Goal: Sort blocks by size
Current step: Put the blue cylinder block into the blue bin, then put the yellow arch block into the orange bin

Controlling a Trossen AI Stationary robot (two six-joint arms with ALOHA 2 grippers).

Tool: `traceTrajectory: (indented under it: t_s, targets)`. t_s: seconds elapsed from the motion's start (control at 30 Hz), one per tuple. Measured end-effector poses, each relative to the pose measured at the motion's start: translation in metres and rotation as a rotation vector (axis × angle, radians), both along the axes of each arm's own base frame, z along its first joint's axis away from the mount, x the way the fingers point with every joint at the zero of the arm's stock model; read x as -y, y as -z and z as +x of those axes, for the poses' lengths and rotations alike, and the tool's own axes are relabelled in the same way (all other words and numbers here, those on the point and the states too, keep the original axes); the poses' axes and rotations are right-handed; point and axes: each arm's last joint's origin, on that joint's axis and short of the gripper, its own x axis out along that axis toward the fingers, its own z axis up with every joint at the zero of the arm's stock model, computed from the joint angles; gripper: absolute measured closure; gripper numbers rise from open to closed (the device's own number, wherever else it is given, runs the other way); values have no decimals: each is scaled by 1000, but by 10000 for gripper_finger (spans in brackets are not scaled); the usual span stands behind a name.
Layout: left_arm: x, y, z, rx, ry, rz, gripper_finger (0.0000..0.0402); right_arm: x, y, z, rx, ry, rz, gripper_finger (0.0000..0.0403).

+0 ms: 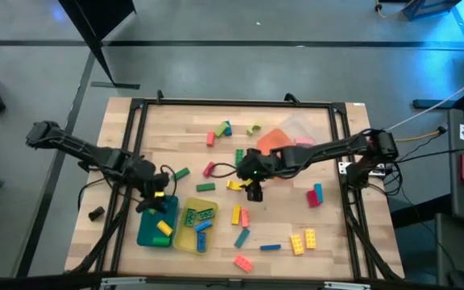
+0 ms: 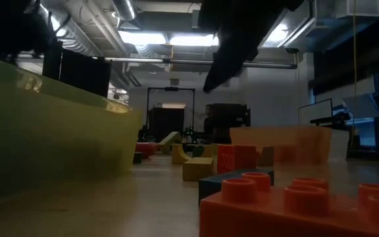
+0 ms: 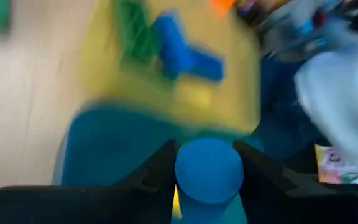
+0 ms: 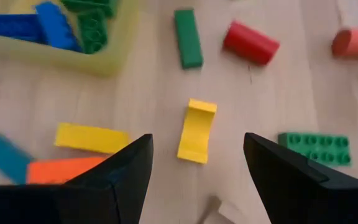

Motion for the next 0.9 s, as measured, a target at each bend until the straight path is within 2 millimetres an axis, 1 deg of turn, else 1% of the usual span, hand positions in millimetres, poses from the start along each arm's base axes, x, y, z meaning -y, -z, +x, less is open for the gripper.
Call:
traceTrajectory:
  t_s: [0.13, 0.27, 0.37, 0.5, 0.7, 0.9]
  targets:
    - [-2, 9, -8, -214, -105, -54, 264, 1, 15, 4, -51, 49, 13, 150]
    - [-3, 13, -12, -304, -162, -51, 241, 1, 25, 8, -76, 51, 11, 150]
    - [-4, 14, -13, -304, -163, -40, 226, 0, 32, 10, -96, 49, 14, 150]
    - [-4, 14, -12, -299, -167, -35, 213, 0, 47, 14, -139, 90, 36, 150]
    - [-4, 14, -12, -283, -153, -19, 213, 0, 68, 18, -195, 103, 36, 150]
    - [-4, 14, -12, -282, -155, -17, 211, -1, 78, 22, -207, 103, 34, 150]
